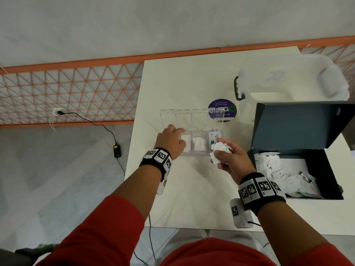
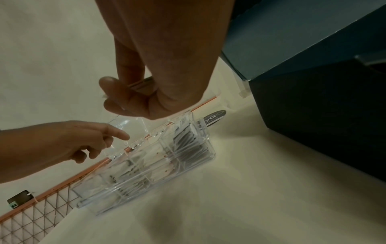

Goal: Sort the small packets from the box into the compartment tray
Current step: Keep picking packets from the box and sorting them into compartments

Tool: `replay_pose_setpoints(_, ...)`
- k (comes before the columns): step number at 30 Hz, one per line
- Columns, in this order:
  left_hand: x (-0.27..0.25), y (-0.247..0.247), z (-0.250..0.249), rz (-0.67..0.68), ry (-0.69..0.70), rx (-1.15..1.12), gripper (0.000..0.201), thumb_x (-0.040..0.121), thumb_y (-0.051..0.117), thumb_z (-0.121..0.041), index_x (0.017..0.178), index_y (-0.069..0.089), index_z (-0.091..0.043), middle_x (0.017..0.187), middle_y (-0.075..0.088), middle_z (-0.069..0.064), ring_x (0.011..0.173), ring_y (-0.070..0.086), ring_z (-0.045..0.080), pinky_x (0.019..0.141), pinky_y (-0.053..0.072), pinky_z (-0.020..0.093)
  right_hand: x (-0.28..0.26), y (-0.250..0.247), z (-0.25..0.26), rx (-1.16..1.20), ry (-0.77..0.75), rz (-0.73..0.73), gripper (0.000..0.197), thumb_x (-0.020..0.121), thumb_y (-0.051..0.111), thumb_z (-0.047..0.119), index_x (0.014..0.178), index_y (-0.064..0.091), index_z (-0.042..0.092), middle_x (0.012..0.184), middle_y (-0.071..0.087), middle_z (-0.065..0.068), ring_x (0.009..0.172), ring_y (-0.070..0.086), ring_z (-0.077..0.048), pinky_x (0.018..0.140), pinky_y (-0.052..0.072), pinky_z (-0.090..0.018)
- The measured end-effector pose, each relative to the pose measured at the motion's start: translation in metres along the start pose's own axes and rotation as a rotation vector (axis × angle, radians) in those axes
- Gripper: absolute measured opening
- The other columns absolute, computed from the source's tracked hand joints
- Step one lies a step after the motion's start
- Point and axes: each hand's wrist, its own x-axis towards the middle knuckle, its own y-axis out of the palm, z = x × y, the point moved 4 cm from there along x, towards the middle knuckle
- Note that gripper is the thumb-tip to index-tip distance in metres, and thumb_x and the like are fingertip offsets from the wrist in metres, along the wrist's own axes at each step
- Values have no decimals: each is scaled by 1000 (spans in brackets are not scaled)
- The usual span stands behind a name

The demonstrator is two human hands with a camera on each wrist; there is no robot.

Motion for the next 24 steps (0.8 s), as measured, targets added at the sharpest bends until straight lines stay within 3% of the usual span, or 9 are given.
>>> replay_pose_setpoints(4,-4,-16,-8,-49,-5,-308,30,88,55,-19,117,62,-22,107,52,-2,86,56,17,82,46,30,0,6,0,61,37,24,46,87,49,-9,121,64,17,115,64,-17,74,71,-35,54,52,-30)
replay_pose_setpoints(7,-11,-24,-32,11,118,-502,21,85,65,-26,106,65,-27,91,56,-10,68,51,5,72,48,22,-1,13,2,68,38,57,51,87,43,-10,126,62,16,122,62,-20,80,72,-39,57,56,-33)
replay_pose_setpoints(10,-17,-24,-47,68,184,-501,15,83,67,-24,96,65,-31,85,61,-13,65,54,4,63,46,14,-2,19,3,57,24,58,50,86,47,-11,122,64,18,123,61,-19,87,72,-39,60,57,-33)
replay_pose_setpoints(13,-19,-21,-40,85,137,-424,14,84,60,-15,84,68,-26,79,62,-14,64,54,3,63,41,17,-3,20,2,64,14,44,46,86,51,-11,115,67,21,119,62,-17,89,71,-37,61,57,-32)
replay_pose_setpoints(15,-20,-17,-30,102,104,-330,15,85,56,-15,85,69,-23,83,65,-11,70,57,7,67,43,21,-5,19,0,60,7,41,45,86,53,-10,115,68,21,118,64,-16,88,71,-35,63,58,-33)
replay_pose_setpoints(19,-17,-3,-6,219,-20,-107,23,89,49,-16,106,62,-22,112,64,-1,95,60,21,77,44,26,-6,13,-3,74,6,23,44,86,56,-9,115,68,21,122,61,-16,90,70,-34,66,58,-35)
replay_pose_setpoints(24,-14,12,-1,328,17,-23,40,91,47,-15,130,54,-23,136,53,-1,121,51,22,97,40,30,-7,7,-1,85,0,15,45,84,59,-9,113,71,24,121,63,-14,87,72,-30,67,57,-35)
